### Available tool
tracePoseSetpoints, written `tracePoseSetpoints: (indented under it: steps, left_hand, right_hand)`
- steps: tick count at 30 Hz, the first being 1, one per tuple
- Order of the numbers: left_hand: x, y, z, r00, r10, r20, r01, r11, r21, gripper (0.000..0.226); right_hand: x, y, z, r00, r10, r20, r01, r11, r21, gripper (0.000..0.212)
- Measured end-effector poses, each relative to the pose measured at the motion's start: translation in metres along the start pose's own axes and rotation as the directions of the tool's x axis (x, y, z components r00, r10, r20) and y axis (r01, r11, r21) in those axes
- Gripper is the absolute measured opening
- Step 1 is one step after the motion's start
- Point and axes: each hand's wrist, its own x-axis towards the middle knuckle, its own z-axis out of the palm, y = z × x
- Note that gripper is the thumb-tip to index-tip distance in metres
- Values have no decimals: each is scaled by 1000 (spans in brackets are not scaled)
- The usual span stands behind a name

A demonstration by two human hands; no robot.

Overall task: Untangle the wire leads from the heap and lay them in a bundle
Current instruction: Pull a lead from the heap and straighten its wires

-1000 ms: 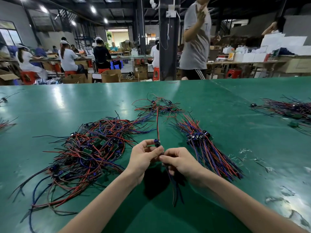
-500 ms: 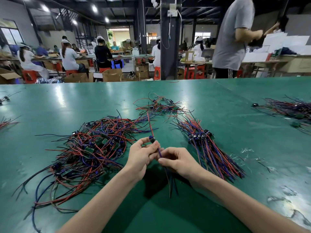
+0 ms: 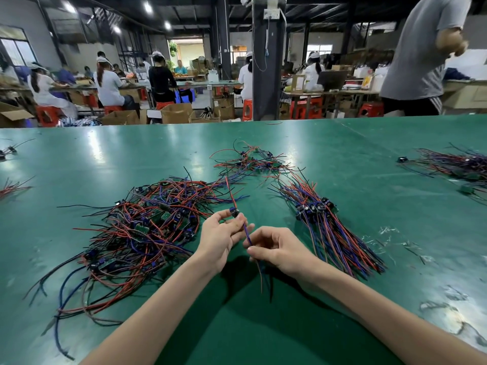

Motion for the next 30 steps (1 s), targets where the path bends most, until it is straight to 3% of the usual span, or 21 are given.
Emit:
tracePoseSetpoints:
  steps: [8, 17, 23, 30]
  left_hand:
    - [4, -2, -3, 1000, 8, -4, -8, 1000, 3, 18]
    - [10, -1, -6, 999, 10, -32, -10, 1000, -18, 26]
    - [11, -1, -6, 999, 14, -41, -17, 998, -66, 26]
    - [13, 1, -8, 997, 14, -74, -21, 996, -90, 31]
  right_hand:
    - [-1, -5, 3, 999, 9, 35, -8, 1000, -19, 9]
    - [-4, -9, 2, 991, 12, 134, 5, 992, -125, 24]
    - [-4, -9, 5, 994, -15, 104, 29, 991, -132, 22]
    - [-6, -4, 6, 995, -65, 77, 84, 959, -269, 40]
